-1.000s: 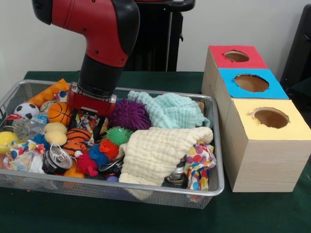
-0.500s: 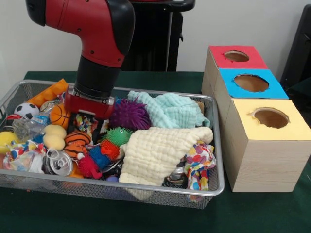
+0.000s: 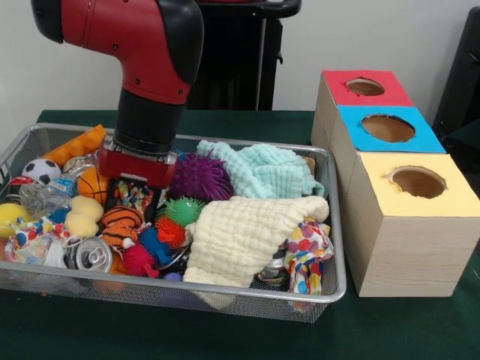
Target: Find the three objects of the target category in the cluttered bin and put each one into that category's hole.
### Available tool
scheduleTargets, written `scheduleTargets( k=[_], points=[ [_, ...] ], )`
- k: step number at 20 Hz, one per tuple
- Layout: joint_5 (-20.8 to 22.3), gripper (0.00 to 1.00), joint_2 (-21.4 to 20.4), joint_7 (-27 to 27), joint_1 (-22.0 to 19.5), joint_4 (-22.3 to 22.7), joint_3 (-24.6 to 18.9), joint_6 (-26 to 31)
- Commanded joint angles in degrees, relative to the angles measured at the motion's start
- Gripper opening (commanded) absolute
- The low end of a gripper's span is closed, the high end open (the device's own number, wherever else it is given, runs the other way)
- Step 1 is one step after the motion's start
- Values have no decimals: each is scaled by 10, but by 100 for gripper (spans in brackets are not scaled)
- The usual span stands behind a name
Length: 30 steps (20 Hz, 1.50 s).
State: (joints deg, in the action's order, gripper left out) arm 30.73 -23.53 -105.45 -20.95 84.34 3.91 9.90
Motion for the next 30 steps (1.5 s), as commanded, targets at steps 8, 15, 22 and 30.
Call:
scheduleTargets(
  k=[8,15,22,30],
  points=[
    [-22,100,-67,50,12,33,-101,180],
    [-5,100,-63,47,2,19,-121,181],
    [27,100,-43,33,-7,4,-119,125],
    [51,100,-30,38,-12,-17,-104,111]
  ],
)
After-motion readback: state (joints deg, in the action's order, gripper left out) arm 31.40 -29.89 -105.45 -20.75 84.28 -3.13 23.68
